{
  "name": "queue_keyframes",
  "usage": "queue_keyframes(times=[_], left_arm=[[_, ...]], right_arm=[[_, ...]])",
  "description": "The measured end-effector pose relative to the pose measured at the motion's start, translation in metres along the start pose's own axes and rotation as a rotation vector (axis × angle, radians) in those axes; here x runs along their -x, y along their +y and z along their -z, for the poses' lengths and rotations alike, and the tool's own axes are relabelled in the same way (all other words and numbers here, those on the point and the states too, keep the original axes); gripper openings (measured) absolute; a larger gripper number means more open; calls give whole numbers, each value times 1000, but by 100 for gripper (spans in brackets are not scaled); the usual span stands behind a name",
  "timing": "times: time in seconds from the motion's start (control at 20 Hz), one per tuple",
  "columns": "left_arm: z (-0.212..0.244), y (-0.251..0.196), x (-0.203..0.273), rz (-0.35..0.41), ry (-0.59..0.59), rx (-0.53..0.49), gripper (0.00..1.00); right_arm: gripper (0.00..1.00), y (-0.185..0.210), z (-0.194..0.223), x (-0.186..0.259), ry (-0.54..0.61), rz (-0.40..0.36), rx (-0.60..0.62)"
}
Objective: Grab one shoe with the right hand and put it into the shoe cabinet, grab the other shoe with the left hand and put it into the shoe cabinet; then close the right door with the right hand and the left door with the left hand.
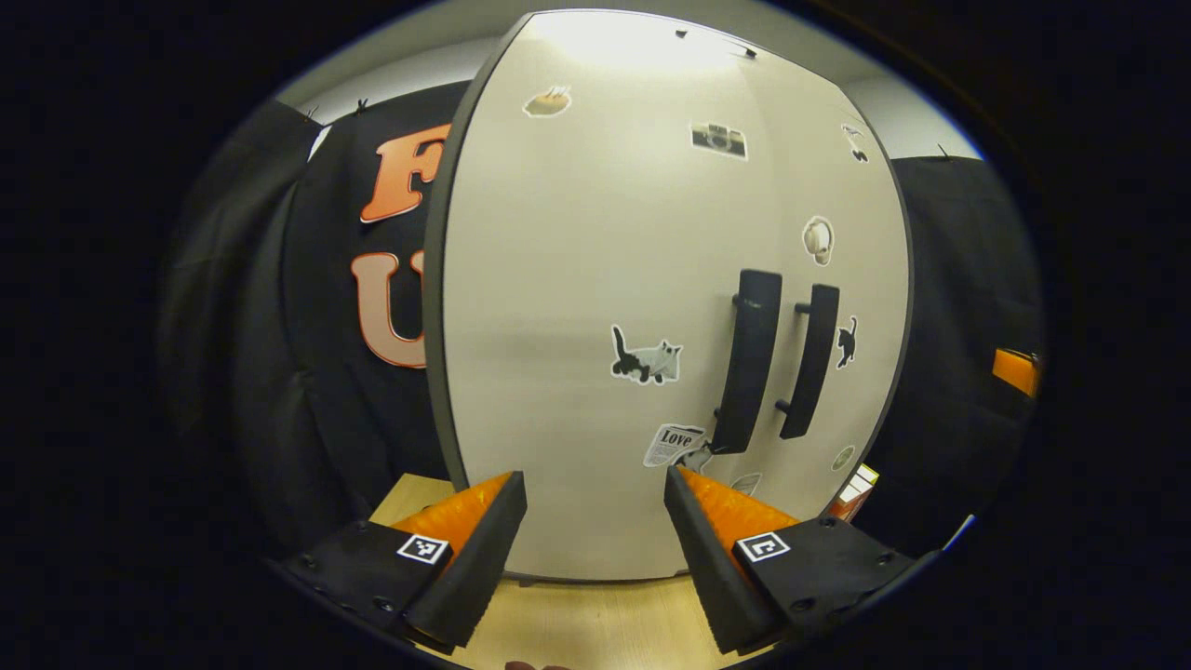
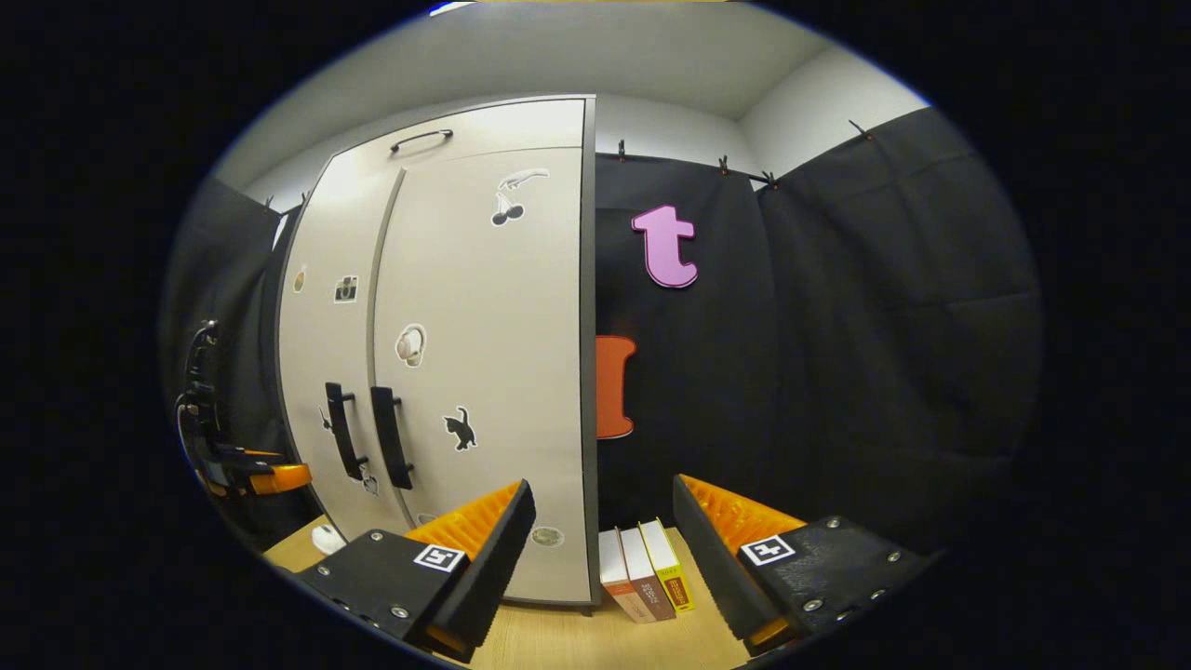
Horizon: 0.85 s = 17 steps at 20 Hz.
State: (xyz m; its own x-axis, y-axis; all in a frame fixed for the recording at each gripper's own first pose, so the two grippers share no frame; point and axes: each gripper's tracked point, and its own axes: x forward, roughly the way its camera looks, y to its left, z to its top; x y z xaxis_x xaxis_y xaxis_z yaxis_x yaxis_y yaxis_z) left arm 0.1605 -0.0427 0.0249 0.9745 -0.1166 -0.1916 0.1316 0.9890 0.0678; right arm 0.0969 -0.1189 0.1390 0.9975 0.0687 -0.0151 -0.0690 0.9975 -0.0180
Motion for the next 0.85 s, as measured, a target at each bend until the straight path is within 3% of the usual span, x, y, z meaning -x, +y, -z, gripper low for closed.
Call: queue_keyframes(times=[0.35,0.6,0.85], left_arm=[[-78,64,101,-106,-165,39,99],[-101,108,147,-183,-234,63,96],[-110,125,170,-242,-270,18,94]], right_arm=[[92,-2,-18,11,-28,-9,57],[92,15,-26,18,-44,-41,61],[92,23,-32,25,-66,-46,64]])
